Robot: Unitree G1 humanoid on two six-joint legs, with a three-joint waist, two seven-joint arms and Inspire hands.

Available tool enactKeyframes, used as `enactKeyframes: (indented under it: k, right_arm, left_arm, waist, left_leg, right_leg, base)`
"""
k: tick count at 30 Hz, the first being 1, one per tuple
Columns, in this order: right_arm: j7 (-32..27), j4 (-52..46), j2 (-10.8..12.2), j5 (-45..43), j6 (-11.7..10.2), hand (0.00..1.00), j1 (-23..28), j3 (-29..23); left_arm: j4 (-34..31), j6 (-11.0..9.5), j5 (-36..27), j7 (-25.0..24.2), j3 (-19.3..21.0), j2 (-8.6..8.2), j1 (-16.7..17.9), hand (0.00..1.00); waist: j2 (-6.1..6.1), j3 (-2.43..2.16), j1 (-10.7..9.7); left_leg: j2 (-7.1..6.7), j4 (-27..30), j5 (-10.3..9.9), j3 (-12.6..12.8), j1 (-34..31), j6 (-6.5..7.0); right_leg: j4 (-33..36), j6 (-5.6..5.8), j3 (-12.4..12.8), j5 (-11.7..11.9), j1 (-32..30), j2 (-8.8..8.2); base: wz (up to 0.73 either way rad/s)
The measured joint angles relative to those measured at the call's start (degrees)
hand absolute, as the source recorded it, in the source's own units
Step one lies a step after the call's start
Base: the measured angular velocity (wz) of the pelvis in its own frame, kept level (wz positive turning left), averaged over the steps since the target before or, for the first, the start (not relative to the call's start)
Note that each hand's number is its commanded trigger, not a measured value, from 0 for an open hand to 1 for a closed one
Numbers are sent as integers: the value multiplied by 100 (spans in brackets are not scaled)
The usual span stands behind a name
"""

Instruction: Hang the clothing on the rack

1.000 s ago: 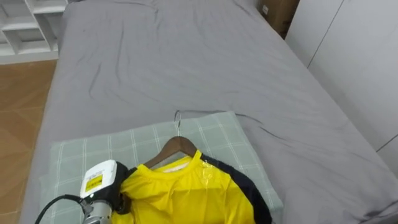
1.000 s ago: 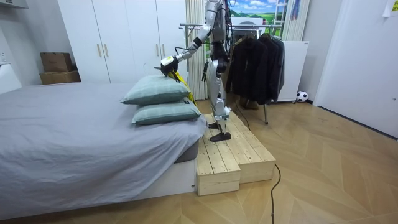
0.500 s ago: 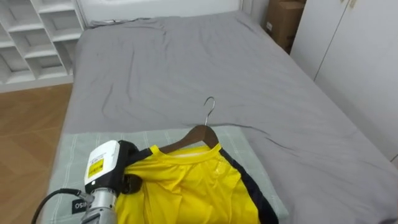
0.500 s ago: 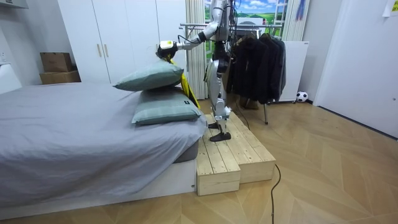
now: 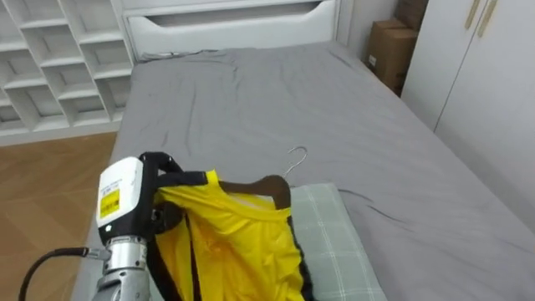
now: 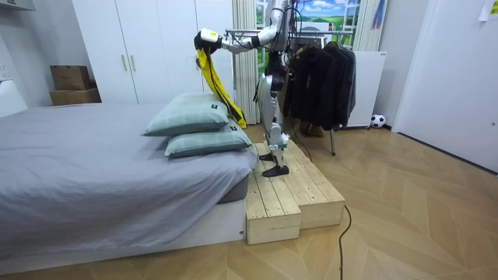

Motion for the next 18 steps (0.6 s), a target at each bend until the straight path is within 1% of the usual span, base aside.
enactKeyframes:
  k: [4,8,15,18]
  right_arm:
    - [18,7,0,4,109,0,3,-22]
    - [18,11,3,5,116,0,8,-81]
    - [32,11,4,8,118,0,6,-121]
    - [46,11,4,8,123,0,7,-124]
  left_arm:
    - [-27,1,-26,78,46,39,2,100]
    - [-121,1,-29,197,129,39,2,100]
    - [-226,1,-27,280,133,38,3,100]
    - [-226,2,-27,322,133,37,3,100]
  waist:
    - [-30,12,23]
    - [-30,20,3]
    - [0,46,0]
    - [4,49,-2]
  left_leg:
    - [-3,1,-1,-3,-3,1]
    - [-2,-10,-1,-3,-26,1]
    - [-6,-80,-1,18,48,1]
    - [-8,-99,-1,18,61,0]
  right_leg:
    - [-1,0,5,0,1,-4]
    - [-10,1,25,0,-16,1]
    - [-26,17,55,-10,21,4]
    - [-56,18,66,-11,35,9]
  base:
    - [0]
    - [0]
    - [0]
    - [0]
